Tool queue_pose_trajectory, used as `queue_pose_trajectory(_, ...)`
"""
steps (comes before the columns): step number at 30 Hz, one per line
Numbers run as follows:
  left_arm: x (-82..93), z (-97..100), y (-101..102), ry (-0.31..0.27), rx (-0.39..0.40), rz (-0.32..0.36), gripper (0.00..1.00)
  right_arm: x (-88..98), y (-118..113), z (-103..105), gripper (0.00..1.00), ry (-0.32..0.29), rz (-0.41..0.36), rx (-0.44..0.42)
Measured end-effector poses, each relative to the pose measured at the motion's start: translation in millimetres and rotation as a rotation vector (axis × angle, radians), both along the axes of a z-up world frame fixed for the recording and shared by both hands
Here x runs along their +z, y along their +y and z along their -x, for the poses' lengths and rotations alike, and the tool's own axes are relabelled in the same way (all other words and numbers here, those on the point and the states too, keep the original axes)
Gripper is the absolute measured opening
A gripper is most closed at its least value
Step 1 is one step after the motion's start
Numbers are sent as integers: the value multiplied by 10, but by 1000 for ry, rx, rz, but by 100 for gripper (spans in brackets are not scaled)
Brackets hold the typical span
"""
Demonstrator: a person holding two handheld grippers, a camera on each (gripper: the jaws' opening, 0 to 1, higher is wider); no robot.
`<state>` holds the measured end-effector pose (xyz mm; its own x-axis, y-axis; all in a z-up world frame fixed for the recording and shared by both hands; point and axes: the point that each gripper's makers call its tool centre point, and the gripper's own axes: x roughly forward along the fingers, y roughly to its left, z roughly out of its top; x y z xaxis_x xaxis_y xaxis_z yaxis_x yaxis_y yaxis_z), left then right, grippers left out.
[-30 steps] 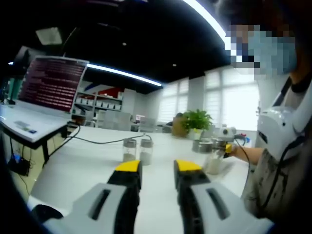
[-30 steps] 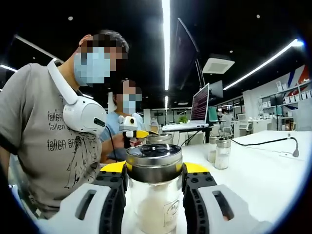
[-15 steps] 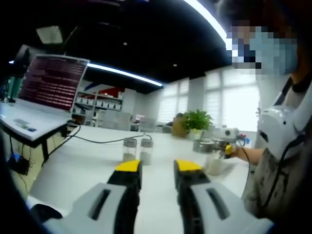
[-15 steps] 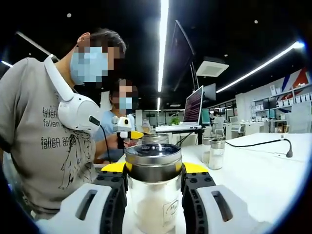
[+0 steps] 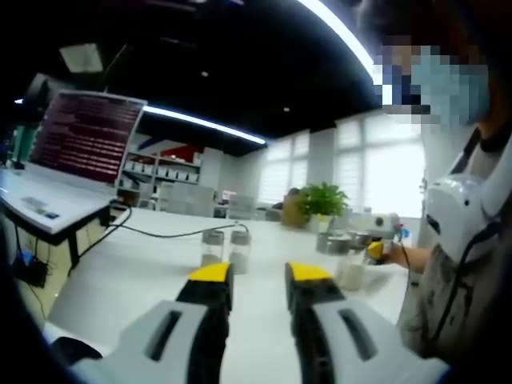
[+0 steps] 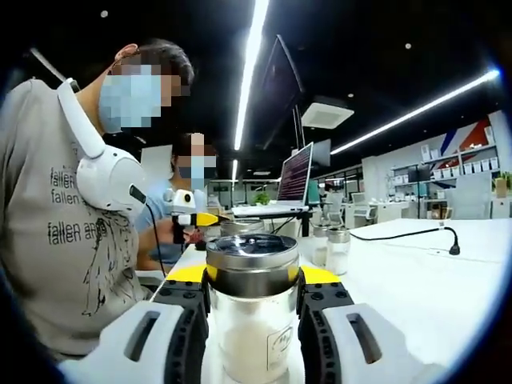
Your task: Rotate the seasoning bottle until the label or dispensing opening points toward the visible target arrow and the bottle remains upright within the marked orientation range
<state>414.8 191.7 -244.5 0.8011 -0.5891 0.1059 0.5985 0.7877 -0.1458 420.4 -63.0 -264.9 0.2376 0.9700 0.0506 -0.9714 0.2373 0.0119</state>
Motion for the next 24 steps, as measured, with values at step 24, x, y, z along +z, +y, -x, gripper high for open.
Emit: queue_pose_trajectory(24,-10,8,-39,-4,-8,5,27,-11,31,-32,41,-8,-16,-219)
